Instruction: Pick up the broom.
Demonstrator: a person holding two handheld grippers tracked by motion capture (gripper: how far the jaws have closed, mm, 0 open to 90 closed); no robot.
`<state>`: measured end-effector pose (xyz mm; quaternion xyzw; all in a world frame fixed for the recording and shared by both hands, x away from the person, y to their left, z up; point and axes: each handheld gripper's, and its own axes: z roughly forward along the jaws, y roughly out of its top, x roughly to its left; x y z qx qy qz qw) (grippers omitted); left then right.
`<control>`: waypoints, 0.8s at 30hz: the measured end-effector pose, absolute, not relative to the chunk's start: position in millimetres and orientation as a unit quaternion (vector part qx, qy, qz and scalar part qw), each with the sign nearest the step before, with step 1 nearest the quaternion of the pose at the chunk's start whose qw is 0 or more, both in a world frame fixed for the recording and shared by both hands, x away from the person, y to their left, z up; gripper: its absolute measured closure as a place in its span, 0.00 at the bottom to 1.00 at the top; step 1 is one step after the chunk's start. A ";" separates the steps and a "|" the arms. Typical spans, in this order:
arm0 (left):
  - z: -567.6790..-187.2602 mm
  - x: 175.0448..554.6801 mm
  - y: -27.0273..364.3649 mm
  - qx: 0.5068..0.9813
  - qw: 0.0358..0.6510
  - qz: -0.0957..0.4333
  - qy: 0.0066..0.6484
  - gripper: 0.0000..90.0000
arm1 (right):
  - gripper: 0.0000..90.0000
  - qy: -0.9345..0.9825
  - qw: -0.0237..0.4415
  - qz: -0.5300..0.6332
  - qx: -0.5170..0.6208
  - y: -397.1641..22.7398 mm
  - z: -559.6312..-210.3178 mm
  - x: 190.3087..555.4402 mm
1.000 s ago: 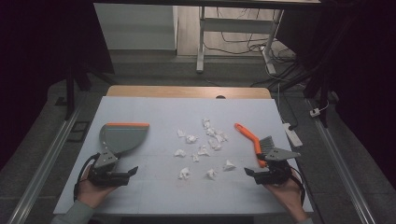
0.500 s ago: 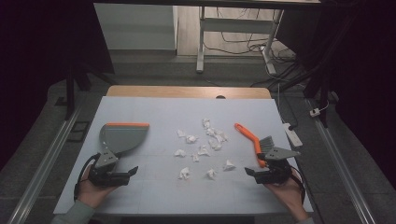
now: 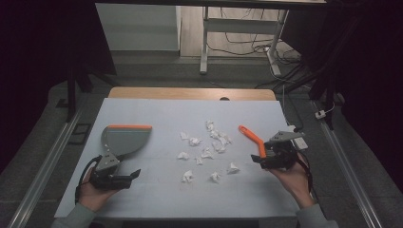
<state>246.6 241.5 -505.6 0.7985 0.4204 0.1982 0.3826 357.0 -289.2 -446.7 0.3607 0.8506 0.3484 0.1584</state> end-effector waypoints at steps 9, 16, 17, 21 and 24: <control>-506.7 246.3 238.3 0.802 0.377 0.201 0.417 0.20 | 0.27 0.853 0.150 0.297 0.402 -296.4 -440.8 398.7; -507.8 247.3 238.2 0.803 0.376 0.198 0.417 0.20 | 0.27 0.851 0.135 0.273 0.427 -303.0 -447.2 422.9; -508.1 247.3 238.1 0.804 0.376 0.198 0.417 0.20 | 0.27 0.853 0.134 0.266 0.428 -302.8 -448.8 426.4; -507.7 246.9 239.3 0.801 0.378 0.199 0.420 0.20 | 0.28 0.862 0.126 0.233 0.433 -297.6 -456.7 442.1; -507.2 246.5 241.5 0.798 0.381 0.200 0.422 0.20 | 0.28 0.868 0.133 0.207 0.431 -293.2 -462.3 449.8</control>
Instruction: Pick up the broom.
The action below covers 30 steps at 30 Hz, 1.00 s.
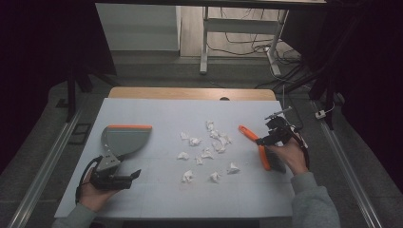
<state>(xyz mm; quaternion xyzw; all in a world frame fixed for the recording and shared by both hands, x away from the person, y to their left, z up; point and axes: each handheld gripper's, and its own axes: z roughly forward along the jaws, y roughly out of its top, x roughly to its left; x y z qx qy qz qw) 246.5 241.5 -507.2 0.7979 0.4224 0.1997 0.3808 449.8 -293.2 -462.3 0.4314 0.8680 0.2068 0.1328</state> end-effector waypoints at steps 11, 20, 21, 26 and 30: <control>-508.5 247.2 242.6 0.799 0.379 0.198 0.423 0.20 | 0.37 0.875 0.107 0.171 0.439 -285.5 -482.5 466.9; -509.4 247.7 243.3 0.797 0.380 0.197 0.426 0.20 | 0.54 0.880 0.094 0.144 0.443 -281.0 -491.0 471.6; -509.4 247.7 243.4 0.797 0.380 0.197 0.426 0.20 | 0.57 0.881 0.097 0.139 0.442 -280.5 -490.6 471.5; -509.9 248.0 243.4 0.796 0.379 0.197 0.427 0.20 | 0.71 0.881 0.096 0.133 0.445 -278.1 -489.6 470.9; -510.0 247.6 243.8 0.796 0.380 0.198 0.428 0.20 | 0.77 0.880 0.098 0.126 0.447 -276.8 -488.8 472.6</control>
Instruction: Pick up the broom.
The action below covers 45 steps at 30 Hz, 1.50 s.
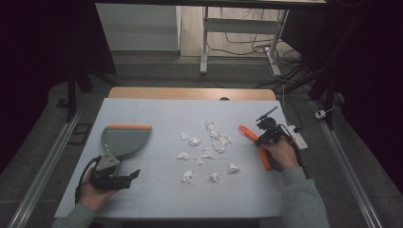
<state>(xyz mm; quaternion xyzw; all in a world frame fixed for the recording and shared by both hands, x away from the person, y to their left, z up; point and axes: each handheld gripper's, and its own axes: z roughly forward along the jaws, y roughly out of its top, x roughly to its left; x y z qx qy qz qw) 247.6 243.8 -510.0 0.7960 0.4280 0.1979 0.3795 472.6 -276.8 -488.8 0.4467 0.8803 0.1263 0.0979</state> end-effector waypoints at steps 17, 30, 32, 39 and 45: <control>-511.2 248.5 244.3 0.795 0.380 0.199 0.429 0.20 | 0.78 0.860 0.106 0.228 0.443 -290.9 -450.4 453.4; -498.7 250.8 222.8 0.800 0.393 0.202 0.407 0.20 | 0.78 0.797 0.097 0.387 0.453 -268.7 -402.7 417.2; -497.2 251.4 217.5 0.802 0.394 0.198 0.402 0.20 | 0.78 0.785 0.098 0.410 0.454 -262.2 -400.0 412.5; -485.4 255.6 191.5 0.810 0.402 0.197 0.380 0.20 | 0.78 0.747 0.080 0.473 0.461 -238.3 -406.7 404.1; -473.7 265.5 158.9 0.816 0.420 0.186 0.352 0.20 | 0.78 0.714 0.065 0.521 0.464 -221.6 -415.9 398.7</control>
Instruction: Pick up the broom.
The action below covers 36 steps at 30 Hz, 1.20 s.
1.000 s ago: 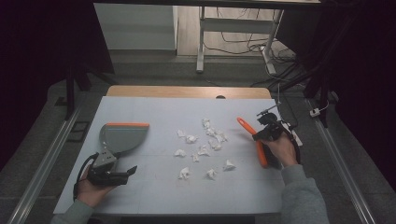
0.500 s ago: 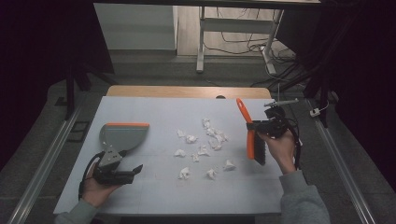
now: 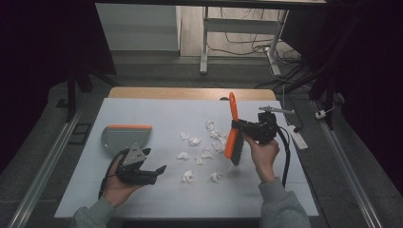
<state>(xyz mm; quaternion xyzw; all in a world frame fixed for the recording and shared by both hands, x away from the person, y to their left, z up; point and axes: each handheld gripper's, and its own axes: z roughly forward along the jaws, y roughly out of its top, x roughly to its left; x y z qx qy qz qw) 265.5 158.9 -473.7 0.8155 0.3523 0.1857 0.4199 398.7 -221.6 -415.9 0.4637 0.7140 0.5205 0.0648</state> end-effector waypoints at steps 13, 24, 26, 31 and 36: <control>-468.3 284.2 105.5 0.824 0.431 0.166 0.329 0.21 | 0.78 0.696 0.061 0.552 0.456 -186.8 -431.0 389.9; -473.5 298.5 62.4 0.822 0.447 0.157 0.316 0.21 | 0.78 0.683 0.060 0.568 0.454 -171.3 -437.8 383.1; -476.7 301.0 54.6 0.822 0.447 0.157 0.315 0.21 | 0.78 0.678 0.060 0.573 0.456 -170.6 -439.7 382.7; -484.8 308.9 42.9 0.815 0.450 0.167 0.326 0.25 | 0.78 0.664 0.050 0.590 0.457 -163.8 -442.5 377.7; -490.0 314.3 39.0 0.800 0.464 0.184 0.332 0.32 | 0.78 0.641 0.035 0.614 0.460 -160.2 -442.6 371.0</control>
